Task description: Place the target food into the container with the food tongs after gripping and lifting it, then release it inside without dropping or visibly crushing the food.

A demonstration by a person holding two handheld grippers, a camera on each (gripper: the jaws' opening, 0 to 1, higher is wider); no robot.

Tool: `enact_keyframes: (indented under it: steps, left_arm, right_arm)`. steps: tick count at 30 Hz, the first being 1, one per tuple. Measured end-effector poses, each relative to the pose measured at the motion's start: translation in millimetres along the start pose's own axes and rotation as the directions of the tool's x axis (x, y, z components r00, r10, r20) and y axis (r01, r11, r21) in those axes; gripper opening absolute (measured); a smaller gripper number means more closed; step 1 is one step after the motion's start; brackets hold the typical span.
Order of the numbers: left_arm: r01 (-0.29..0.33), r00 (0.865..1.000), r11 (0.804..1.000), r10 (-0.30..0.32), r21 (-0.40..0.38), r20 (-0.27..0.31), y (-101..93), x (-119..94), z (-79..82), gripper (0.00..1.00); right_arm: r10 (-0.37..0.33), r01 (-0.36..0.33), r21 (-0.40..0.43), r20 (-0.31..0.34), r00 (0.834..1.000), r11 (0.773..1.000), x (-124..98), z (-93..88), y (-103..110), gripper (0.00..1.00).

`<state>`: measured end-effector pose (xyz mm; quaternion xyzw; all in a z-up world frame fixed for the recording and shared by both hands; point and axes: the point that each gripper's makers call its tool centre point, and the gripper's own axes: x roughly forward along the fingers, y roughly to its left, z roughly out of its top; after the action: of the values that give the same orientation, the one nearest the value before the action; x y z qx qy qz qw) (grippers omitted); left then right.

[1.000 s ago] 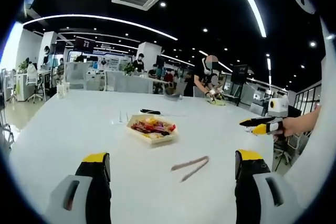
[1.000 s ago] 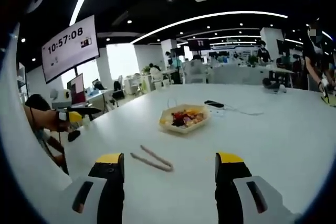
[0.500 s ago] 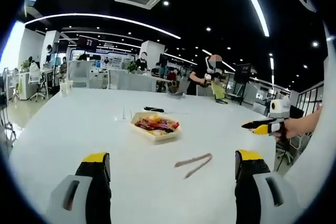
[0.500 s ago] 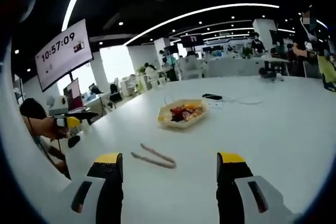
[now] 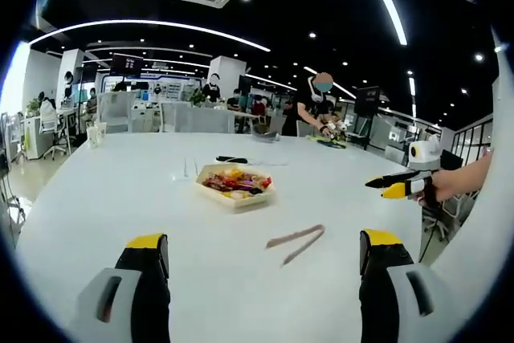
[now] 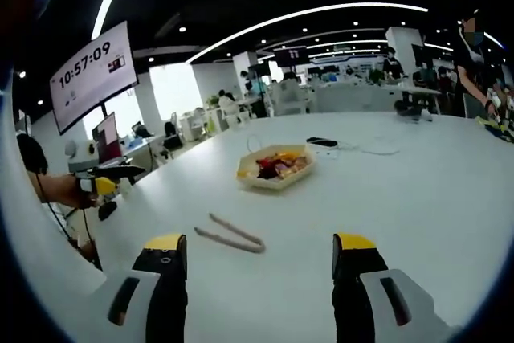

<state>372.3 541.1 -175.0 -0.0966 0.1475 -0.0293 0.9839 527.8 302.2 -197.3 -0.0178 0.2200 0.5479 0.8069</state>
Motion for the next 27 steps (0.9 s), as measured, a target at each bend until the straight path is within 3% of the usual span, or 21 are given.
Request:
enact_keyframes:
  steps: [10, 24, 27]
  left_arm:
    - [-0.016, 1.0, 0.999, 0.016, -0.029, 0.009, 4.7, 6.0, -0.9, 0.99]
    - [-0.043, 0.999, 0.998, 0.043, -0.048, -0.011, 8.0, 0.2, -13.6, 0.99]
    - [-0.035, 0.999, 0.999, 0.035, -0.042, -0.017, 7.1, 1.3, -16.0, 0.99]
  right_arm:
    - [0.0, 0.0, 0.006, -0.017, 1.0, 1.0, 3.1, -3.6, -2.7, 0.74]
    - [0.006, -0.004, 0.027, -0.056, 0.998, 1.0, 12.5, -30.0, 3.8, 0.71]
    - [-0.011, 0.01, -0.019, -0.028, 1.0, 1.0, 13.0, -27.7, 4.4, 0.71]
